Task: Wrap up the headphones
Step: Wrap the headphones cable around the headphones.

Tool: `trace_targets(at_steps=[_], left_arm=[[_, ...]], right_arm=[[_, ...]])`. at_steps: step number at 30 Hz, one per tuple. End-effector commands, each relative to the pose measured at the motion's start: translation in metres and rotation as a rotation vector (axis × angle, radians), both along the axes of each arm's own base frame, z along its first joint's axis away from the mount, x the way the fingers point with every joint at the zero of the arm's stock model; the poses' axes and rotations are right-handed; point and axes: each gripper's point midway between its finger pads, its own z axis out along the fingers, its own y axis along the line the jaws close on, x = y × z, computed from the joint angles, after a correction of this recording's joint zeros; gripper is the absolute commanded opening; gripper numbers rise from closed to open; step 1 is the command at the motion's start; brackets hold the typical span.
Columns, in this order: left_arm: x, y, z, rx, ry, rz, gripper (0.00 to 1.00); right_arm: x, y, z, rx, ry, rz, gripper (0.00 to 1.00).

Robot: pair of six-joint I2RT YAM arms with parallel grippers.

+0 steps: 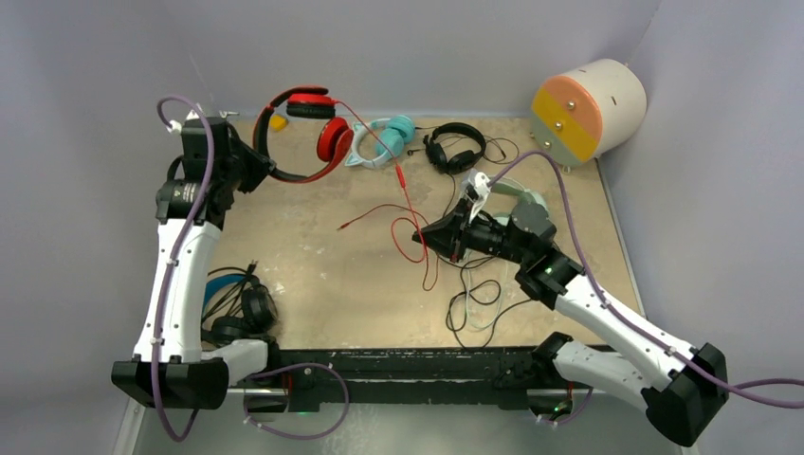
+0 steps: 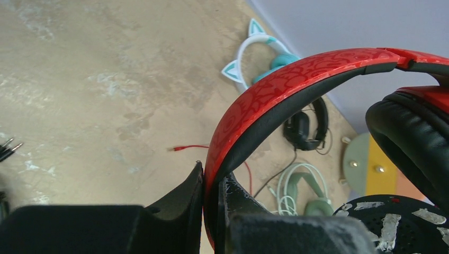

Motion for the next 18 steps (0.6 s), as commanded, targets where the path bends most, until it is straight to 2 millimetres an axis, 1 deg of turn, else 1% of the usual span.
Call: trace_targets(at_steps=[1,6,9,10,13,18], left_arm=[[0.009,0.013,0.036,0.015,-0.25,0.072,0.0],[0.019,0.016,0.009,0.015,-0.223,0.09,0.0],[0.026,0.014,-0.009,0.024,-0.198,0.073,0.0],[0.028,0.012,-0.015,0.023,-0.196,0.059,0.0],[0.034,0.002,-0.028,0.026,-0.218,0.0,0.0],[0.034,-0.017,-0.05,0.087,-0.195,-0.025,0.0]], right_arm=[[-0.029,0.003,0.01,-0.096,0.074,0.144,0.0],[-0.063,0.021,0.04,-0.102,0.059,0.285,0.0],[-0.074,0.027,0.059,-0.105,0.042,0.324,0.0],[-0.075,0.029,0.07,-0.097,0.029,0.332,0.0],[-0.073,0.036,0.088,-0.095,0.012,0.339,0.0],[-0.059,0.054,0.114,-0.085,-0.004,0.334,0.0]])
